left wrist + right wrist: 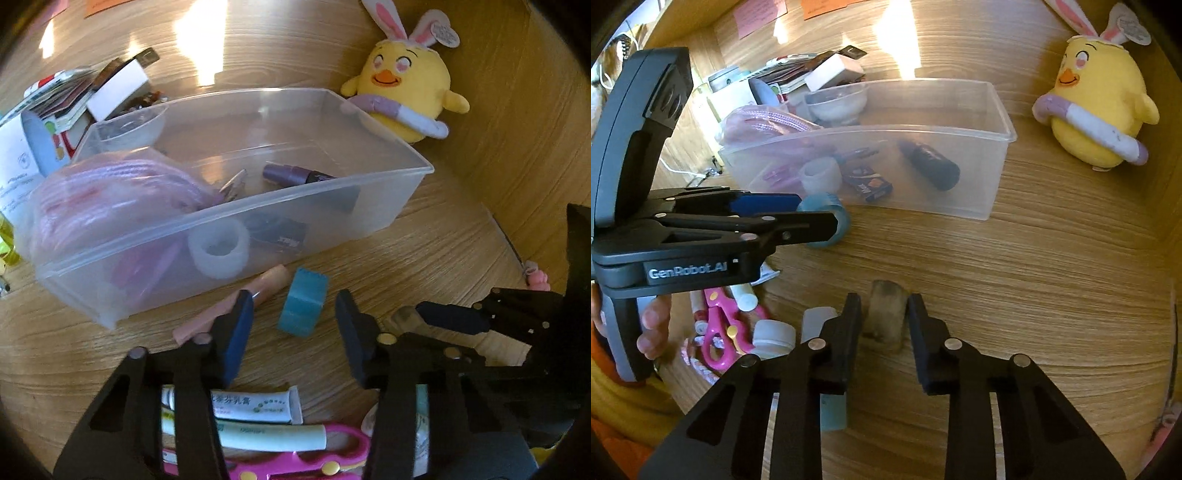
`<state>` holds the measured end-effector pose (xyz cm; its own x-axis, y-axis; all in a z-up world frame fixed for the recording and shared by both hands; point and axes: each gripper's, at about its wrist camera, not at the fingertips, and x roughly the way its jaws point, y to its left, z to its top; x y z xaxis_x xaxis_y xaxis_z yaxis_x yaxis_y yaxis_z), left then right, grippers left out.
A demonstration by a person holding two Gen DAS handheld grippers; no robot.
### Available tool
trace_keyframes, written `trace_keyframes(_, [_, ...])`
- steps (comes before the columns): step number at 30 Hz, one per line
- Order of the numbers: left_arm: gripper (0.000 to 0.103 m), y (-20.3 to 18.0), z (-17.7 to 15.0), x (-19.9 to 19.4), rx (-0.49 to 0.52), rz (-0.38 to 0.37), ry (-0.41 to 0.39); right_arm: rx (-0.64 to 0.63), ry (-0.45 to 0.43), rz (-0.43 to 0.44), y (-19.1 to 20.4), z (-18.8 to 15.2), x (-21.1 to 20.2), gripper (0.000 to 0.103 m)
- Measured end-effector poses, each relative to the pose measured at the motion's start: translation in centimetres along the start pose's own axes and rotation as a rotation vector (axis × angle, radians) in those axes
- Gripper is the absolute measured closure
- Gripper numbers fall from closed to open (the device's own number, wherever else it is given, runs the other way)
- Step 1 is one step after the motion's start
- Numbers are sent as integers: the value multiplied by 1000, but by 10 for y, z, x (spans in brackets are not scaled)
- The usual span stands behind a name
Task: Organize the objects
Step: 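Grasp the teal tape roll with the left tool while the right tool grasps a small brown packet, then lower both items into the clear box and open both tools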
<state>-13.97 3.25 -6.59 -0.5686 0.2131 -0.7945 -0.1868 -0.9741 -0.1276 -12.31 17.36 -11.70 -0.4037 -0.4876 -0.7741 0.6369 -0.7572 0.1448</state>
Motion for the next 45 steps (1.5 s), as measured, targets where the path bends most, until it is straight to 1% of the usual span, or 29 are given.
trace_keyframes(1, [70,-1,0,1,9,11,-2,4,-1,-3,-1,0,0,80])
trace_keyframes(2, [73,-2,-1,2,16,16,-2,8,-3,-7,-3,0,-1,80])
trace_keyframes(3, [79,-2,-1,3,20,15,-2,12,-4,-9,-5,-1,-2,80])
trace_keyframes(4, [83,-3,-1,3,22,12,-2,16,-6,-12,-7,-2,-3,80])
trace_keyframes(6, [86,-3,-2,1,27,8,-11,24,-9,-20,-9,-2,-4,80])
trace_keyframes(10, [86,-1,-1,-10,27,-2,-43,40,-34,-26,-13,1,-10,80])
trace_keyframes(15, [86,0,4,-30,24,-4,-98,46,-97,-22,-12,12,-26,80])
trace_keyframes(23, [86,9,23,-71,-15,4,-218,34,-219,-17,-13,42,-55,80])
trace_keyframes(29, [86,20,37,-83,-41,19,-255,18,-280,-26,-14,65,-66,80])
trace_keyframes(33, [86,22,43,-79,-56,21,-253,20,-286,-24,-18,77,-62,80])
trace_keyframes(40, [86,27,52,-51,-75,24,-197,21,-245,-27,-21,96,-31,80])
trace_keyframes(45, [86,31,56,-32,-74,48,-164,17,-205,-22,-23,103,-9,80])
